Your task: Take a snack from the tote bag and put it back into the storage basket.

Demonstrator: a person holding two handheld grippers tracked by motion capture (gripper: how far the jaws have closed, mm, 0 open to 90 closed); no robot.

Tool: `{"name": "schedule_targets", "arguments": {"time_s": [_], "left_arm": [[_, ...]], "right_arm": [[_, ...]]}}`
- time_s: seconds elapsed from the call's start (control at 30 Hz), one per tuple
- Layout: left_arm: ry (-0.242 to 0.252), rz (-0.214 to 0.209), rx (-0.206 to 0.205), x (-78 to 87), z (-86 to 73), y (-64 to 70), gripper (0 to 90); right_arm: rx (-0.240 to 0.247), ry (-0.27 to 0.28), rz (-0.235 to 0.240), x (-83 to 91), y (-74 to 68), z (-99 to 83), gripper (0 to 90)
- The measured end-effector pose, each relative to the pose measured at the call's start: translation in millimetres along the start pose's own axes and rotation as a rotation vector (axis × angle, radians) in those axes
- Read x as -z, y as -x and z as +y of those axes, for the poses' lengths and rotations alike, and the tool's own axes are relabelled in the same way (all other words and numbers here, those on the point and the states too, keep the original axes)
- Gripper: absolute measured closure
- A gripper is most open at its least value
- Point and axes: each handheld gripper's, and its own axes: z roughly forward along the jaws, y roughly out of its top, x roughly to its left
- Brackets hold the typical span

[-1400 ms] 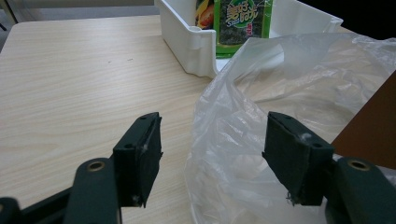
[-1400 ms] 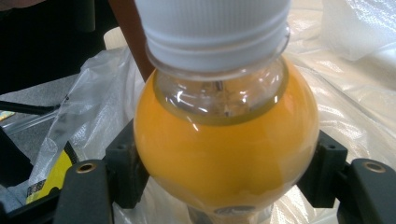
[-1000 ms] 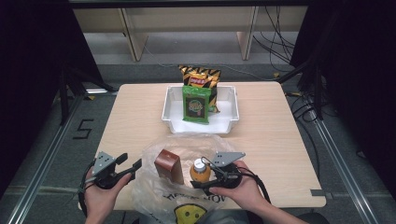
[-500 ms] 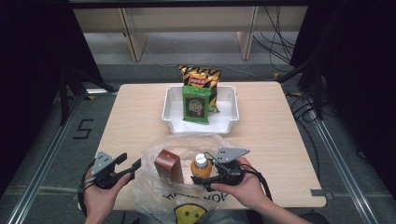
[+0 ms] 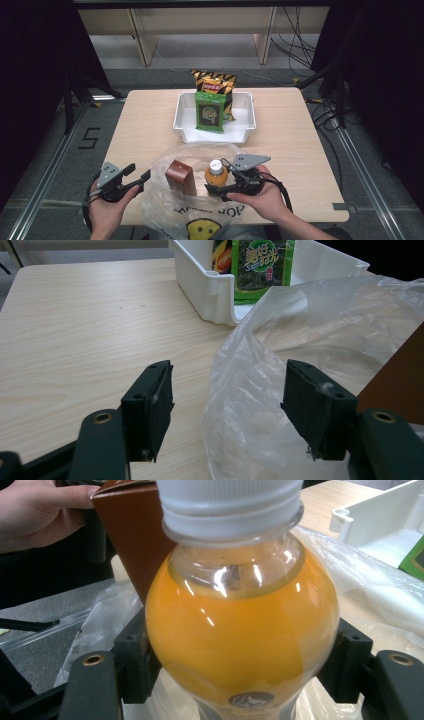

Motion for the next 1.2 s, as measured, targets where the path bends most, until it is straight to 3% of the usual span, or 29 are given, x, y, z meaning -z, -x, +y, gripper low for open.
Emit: {"name": "schedule_targets", "arguments": {"time_s": [0.03,0.13,0.23,0.47,0.5,0.73,1.07,1.1,1.2], "left_arm": [[0.001,0.000,0.001,0.1,0.1,0.1,36.3],[0.002,-0.003,0.001,-0.1,0.2,-0.1,36.3],[0.003,0.001,0.002,0.3,0.4,0.1,36.3],[0.005,0.001,0.004,0.3,0.6,0.3,36.3],[0.006,0.002,0.004,0.5,0.8,0.4,36.3],[0.008,0.001,0.004,0.3,0.9,0.1,36.3],[0.009,0.001,0.004,0.3,0.9,0.1,36.2],[0.009,0.001,0.003,0.3,0.9,0.1,36.3],[0.005,0.002,0.004,0.4,0.9,0.4,36.2]], "right_arm": [[-0.021,0.007,-0.003,0.2,-1.0,0.6,31.8],[-0.004,0.004,-0.007,1.7,1.2,2.1,31.8],[-0.021,0.017,0.001,1.7,-0.6,4.5,31.8],[-0.008,0.034,-0.005,2.9,0.1,8.4,31.8],[-0.019,0.012,0.008,5.1,0.2,9.7,31.8],[0.004,0.045,-0.004,7.1,3.6,15.2,31.8],[-0.007,0.048,-0.008,11.9,5.4,22.2,31.8],[-0.015,0.075,-0.011,10.9,5.2,22.9,31.8],[0.008,0.063,-0.017,13.1,7.3,23.9,31.8]]}}
